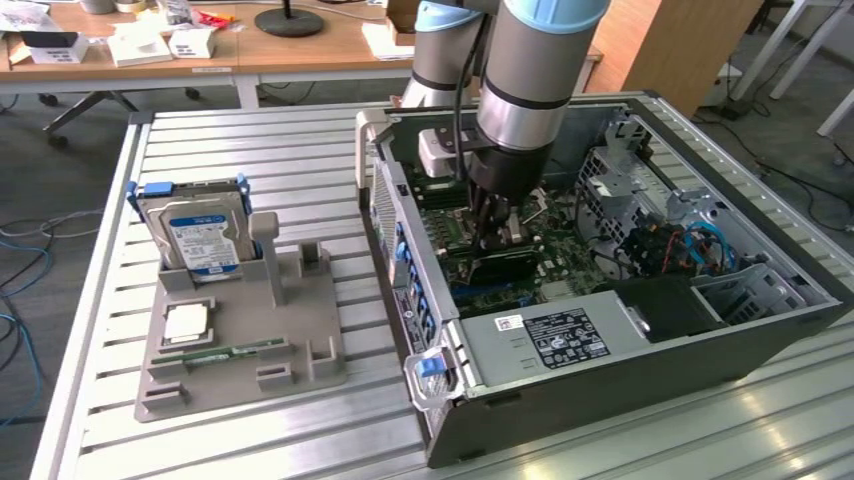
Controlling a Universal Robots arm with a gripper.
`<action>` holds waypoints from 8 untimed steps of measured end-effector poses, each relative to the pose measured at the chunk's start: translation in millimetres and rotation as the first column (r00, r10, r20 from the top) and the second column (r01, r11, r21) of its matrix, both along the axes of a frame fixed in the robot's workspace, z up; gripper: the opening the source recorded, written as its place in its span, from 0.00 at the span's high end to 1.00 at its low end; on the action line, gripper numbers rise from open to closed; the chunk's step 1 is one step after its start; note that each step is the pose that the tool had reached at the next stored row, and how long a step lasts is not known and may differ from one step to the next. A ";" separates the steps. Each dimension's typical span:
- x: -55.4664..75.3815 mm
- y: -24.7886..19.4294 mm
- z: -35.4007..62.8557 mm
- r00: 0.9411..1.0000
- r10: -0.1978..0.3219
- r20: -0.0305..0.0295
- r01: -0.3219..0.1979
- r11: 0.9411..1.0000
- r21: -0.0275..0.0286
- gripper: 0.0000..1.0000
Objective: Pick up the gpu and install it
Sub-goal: 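Press down on the gpu until it lock into place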
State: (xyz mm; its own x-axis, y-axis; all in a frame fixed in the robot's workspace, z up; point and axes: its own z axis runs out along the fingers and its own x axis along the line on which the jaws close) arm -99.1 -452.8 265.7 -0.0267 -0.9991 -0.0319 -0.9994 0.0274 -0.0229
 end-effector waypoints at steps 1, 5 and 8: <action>0.0 0.1 0.0 1.000 0.000 0.000 0.000 1.000 0.000 0.89; 0.1 0.1 0.1 1.000 0.000 0.000 0.000 1.000 0.000 0.89; 0.1 -0.4 0.0 1.000 0.000 0.000 0.000 1.000 0.003 0.89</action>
State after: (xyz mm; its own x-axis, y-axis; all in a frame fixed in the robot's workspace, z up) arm -99.0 -453.3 265.8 -0.0266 -0.9990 -0.0351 -0.9994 0.0274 -0.0230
